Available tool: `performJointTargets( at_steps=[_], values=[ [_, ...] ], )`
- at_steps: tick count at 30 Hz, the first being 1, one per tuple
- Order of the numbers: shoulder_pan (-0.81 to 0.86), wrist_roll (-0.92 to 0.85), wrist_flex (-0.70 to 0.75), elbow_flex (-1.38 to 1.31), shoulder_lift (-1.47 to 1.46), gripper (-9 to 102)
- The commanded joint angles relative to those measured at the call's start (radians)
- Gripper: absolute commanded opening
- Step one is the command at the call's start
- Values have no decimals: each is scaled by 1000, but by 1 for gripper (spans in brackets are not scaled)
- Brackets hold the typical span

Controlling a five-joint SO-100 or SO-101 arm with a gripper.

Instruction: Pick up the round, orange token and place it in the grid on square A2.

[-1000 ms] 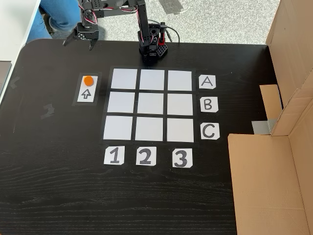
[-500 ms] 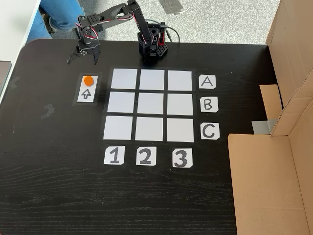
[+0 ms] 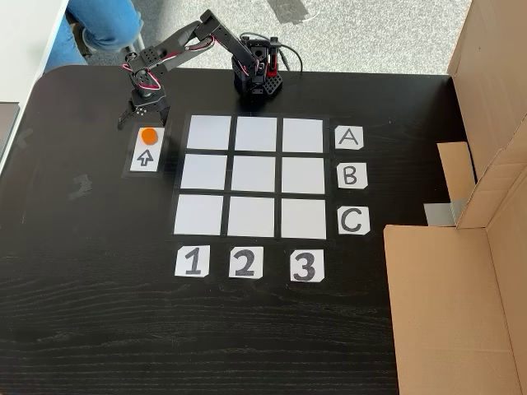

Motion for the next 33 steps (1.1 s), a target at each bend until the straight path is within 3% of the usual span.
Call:
performJointTargets(
  at_steps=[1,17,23,33],
  values=[
    [-11,12,-2,-72,-21,52],
    [-21,41,-6,-149,-107,51],
    [-29,38,-8,-155,-127,22],
    [-23,26,-8,-173,-152,2]
  ],
)
